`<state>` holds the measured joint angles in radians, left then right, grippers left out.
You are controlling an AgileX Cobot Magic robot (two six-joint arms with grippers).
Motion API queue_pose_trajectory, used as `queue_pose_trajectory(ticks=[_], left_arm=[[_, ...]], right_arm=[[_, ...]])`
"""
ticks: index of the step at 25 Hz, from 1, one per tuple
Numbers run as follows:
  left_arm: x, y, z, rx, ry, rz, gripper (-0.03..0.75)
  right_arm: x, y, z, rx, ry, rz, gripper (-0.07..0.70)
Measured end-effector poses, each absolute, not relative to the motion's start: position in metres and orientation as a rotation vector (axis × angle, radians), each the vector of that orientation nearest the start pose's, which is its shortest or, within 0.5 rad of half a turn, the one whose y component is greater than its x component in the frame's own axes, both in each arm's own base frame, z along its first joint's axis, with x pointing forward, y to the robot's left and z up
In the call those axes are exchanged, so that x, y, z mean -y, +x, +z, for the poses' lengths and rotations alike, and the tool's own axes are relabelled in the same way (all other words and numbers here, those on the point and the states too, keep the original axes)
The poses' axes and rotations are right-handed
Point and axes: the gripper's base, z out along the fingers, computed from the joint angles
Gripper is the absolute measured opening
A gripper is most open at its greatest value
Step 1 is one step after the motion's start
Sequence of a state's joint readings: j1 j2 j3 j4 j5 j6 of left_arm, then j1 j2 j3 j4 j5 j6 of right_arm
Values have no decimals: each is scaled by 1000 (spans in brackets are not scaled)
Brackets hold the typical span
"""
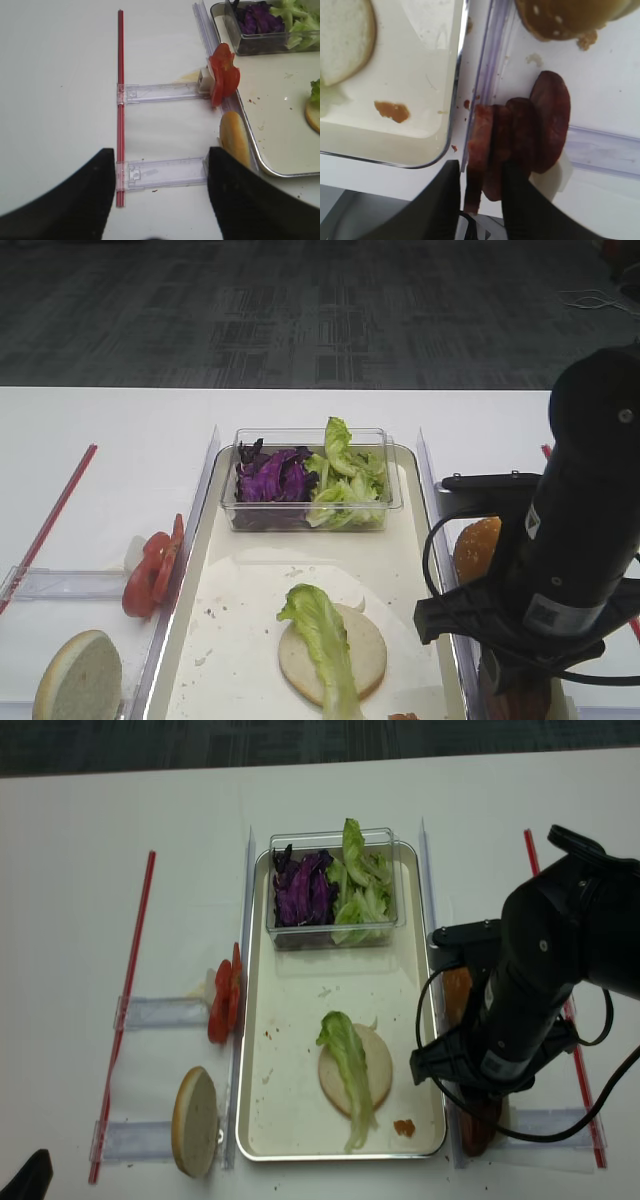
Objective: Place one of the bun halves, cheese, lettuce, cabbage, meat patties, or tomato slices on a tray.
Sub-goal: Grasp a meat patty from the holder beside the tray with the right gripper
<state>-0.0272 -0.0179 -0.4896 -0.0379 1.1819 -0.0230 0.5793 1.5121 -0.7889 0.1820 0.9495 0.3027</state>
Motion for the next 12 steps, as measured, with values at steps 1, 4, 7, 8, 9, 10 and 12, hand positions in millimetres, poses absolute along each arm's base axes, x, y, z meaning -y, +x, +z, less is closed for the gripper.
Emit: queue_pose_trajectory(ticks=[1, 4, 7, 8, 9, 10, 12], left_arm=[[3, -12, 265, -2158, 9, -75, 391], [3, -12, 265, -2158, 9, -75, 391], [3, -12, 265, -2158, 9, -75, 391], [3, -12, 265, -2158, 9, -75, 391], [3, -12, 265, -2158, 9, -75, 391], [3, -12, 265, -2158, 9, -75, 391], [3, -12, 265, -2158, 9, -75, 391]], right_arm=[[-140, 190, 186, -3201, -273, 201, 241], [-140, 190, 186, -3204, -275, 198, 213], [-140, 189, 186, -3210, -276, 194, 189], [-140, 189, 186, -3212, -276, 194, 186], [-140, 189, 186, -3213, -277, 193, 184], [-140, 189, 186, -3214, -279, 190, 183], [-139, 189, 186, -3214, -282, 190, 176]])
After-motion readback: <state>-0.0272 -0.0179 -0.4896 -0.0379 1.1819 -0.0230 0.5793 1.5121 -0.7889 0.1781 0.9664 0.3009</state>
